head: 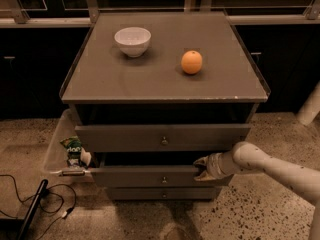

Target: Open middle drawer

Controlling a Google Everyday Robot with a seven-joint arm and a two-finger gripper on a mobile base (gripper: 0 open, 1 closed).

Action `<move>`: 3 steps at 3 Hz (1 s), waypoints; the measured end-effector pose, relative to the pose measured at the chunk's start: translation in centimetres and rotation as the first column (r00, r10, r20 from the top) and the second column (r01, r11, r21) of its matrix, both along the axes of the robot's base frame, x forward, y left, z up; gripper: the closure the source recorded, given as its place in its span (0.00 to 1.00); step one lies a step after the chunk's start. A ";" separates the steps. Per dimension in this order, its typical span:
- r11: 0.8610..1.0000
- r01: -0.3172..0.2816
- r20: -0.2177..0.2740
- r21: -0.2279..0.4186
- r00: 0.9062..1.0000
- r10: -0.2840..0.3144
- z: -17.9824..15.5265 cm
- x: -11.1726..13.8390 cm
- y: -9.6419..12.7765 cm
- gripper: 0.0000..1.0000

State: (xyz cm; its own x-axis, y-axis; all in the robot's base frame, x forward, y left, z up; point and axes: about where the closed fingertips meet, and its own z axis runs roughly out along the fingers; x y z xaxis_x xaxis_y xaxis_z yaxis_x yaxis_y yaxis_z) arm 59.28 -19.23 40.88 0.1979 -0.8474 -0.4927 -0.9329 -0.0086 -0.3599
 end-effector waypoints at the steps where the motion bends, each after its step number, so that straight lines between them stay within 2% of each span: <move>1: 0.999 0.022 -0.059 0.035 0.998 -0.020 -2.1 -2.2 -1.4 0.42; 3: 0.999 0.022 -0.058 0.035 0.998 -0.020 -1.4 -2.1 -1.1 0.88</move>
Offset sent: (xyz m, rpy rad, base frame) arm -0.1036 -0.0601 -0.0396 0.0666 0.1369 -0.1014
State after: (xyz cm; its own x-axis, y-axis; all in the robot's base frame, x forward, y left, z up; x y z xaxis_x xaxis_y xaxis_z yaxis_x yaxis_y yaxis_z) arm 57.14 -20.30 39.52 0.1503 -0.8326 -0.5331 -0.9521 0.0233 -0.3048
